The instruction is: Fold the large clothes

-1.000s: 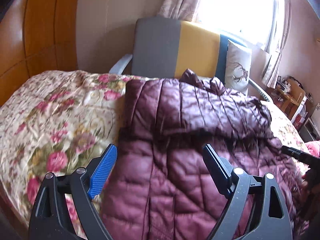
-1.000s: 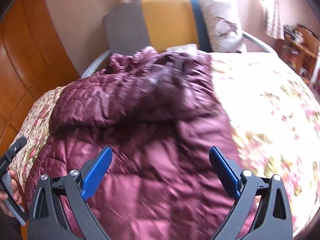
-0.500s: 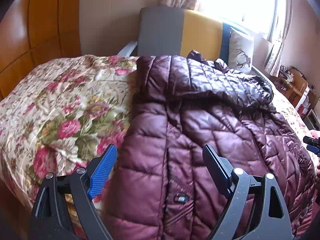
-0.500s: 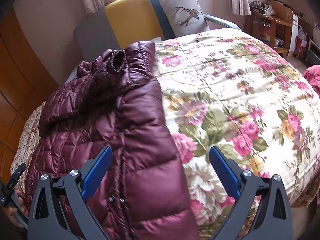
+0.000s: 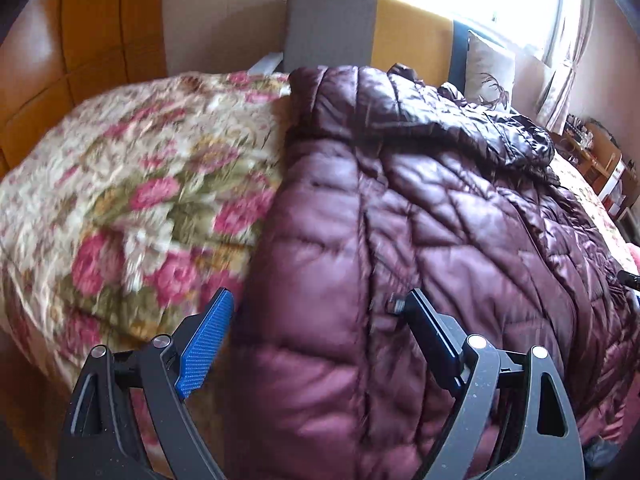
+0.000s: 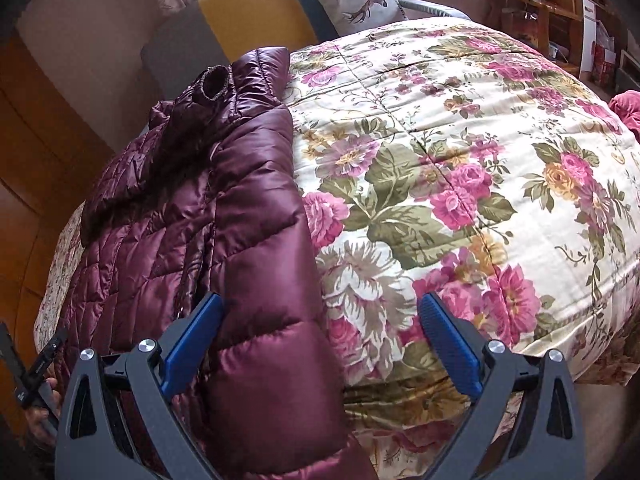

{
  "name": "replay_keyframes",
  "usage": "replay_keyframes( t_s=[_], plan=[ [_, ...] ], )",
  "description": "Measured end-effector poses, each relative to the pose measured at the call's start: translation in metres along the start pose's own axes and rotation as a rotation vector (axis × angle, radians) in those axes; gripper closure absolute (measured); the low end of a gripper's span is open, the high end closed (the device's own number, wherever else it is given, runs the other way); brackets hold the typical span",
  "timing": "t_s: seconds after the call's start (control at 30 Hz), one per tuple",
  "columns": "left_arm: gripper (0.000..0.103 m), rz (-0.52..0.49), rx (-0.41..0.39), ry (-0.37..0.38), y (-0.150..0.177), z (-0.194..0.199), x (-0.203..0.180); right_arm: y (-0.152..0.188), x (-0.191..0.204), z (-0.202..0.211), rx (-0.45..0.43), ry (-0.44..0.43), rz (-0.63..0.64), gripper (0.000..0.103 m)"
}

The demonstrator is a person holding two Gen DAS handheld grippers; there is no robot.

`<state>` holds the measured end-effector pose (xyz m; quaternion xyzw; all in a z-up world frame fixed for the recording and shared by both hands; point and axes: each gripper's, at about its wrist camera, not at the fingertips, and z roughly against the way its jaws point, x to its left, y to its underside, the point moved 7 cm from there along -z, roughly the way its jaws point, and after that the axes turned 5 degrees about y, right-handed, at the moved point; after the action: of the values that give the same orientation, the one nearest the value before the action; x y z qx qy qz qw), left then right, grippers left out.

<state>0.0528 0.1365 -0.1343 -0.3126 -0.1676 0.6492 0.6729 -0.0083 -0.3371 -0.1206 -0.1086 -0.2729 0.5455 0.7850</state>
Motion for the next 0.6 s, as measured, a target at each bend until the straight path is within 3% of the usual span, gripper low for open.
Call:
replay_keyframes(
  t_s=[0.33,0.43,0.53,0.6],
  plan=[
    [0.022,0.194,0.082,0.156,0.052,0.033,0.034,0.047,-0.005,0.017,0.123,-0.143,0.021,0.005],
    [0.031,0.197,0.137,0.245,0.064,0.034,0.025,0.067,-0.005,0.016,0.173,-0.17,0.031,0.005],
    [0.031,0.146,0.137,0.254,0.071,0.037,0.018,0.085,0.0,0.01,0.216,-0.197,0.047,0.005],
    [0.033,0.149,0.145,0.262,0.072,0.036,0.018,0.091,0.006,0.006,0.234,-0.221,0.051,0.013]
  ],
)
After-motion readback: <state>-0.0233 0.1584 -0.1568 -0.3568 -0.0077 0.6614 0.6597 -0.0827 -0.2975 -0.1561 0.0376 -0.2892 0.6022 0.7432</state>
